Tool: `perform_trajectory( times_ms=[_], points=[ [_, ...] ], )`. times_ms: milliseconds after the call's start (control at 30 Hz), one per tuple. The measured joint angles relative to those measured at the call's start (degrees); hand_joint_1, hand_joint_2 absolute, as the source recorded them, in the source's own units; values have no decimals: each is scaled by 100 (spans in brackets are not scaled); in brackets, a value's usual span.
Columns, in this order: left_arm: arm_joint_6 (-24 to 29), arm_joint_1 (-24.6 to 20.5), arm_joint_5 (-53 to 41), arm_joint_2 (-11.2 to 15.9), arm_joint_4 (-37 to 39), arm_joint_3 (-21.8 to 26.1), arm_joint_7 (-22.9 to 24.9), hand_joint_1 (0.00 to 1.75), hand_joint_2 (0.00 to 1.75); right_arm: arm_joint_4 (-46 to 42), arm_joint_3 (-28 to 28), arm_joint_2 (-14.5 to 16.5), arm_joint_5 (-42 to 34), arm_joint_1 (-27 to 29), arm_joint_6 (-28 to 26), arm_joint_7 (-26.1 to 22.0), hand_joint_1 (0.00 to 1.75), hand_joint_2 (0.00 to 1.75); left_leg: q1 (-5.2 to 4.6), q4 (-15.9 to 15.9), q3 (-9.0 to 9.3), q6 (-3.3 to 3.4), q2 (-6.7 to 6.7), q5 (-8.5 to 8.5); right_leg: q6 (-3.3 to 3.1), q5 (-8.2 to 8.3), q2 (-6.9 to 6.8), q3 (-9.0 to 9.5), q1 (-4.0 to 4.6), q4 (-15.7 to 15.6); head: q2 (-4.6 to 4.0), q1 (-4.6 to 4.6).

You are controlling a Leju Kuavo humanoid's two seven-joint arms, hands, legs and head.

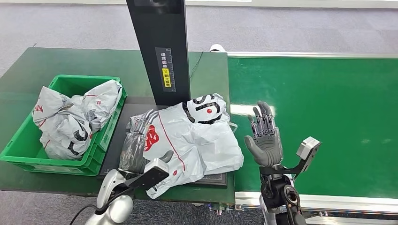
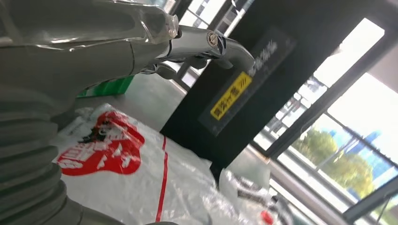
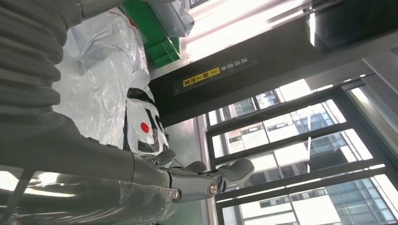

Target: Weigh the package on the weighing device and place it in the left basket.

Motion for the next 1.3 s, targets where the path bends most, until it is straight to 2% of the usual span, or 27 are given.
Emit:
perform_trajectory(
  times_ms=[300,533,567,667,700,1067,1200,1300],
  points=[
    [-75,-1367,-325,198,2316,-360,125,0,175,-87,-74,72,90,-2,-43,-6,0,175,0,0,1,0,3,1,-3,4,3,-1,1,2,0,-1],
    [-108,-1820,-216,268,3190,-486,-21,0,175,-239,-58,72,41,5,-140,1,0,175,0,0,0,0,3,1,-3,4,3,0,0,2,0,0],
    [-138,-1855,-204,276,3249,-505,-28,38,175,-241,-58,72,26,5,-154,4,0,175,0,0,0,0,3,1,-3,4,3,0,0,2,0,0],
    [-224,-1945,-158,309,3411,-572,-63,169,175,-241,-57,70,-16,5,-194,13,0,175,0,0,2,0,2,1,-3,4,3,3,0,2,0,0],
    [-243,-1966,-126,322,3456,-594,-87,175,175,-241,-57,70,-26,5,-205,15,0,175,0,0,3,0,3,1,-3,4,3,3,0,2,0,0],
    [-178,-1983,623,522,3471,-668,-426,175,175,-220,-56,25,-66,-8,-374,22,0,175,1,0,2,-1,3,2,-4,4,3,4,1,4,0,0],
    [226,-1732,1224,716,3065,-570,-724,175,175,-215,-62,-2,-72,2,-460,22,0,175,1,0,0,-1,9,2,-4,4,8,-1,1,4,0,-1],
    [626,-1356,1754,907,2386,-359,-1000,175,175,-215,-75,-28,-75,29,-535,20,0,175,2,0,-4,-2,10,1,-5,3,8,-7,2,4,0,-1]
  ],
)
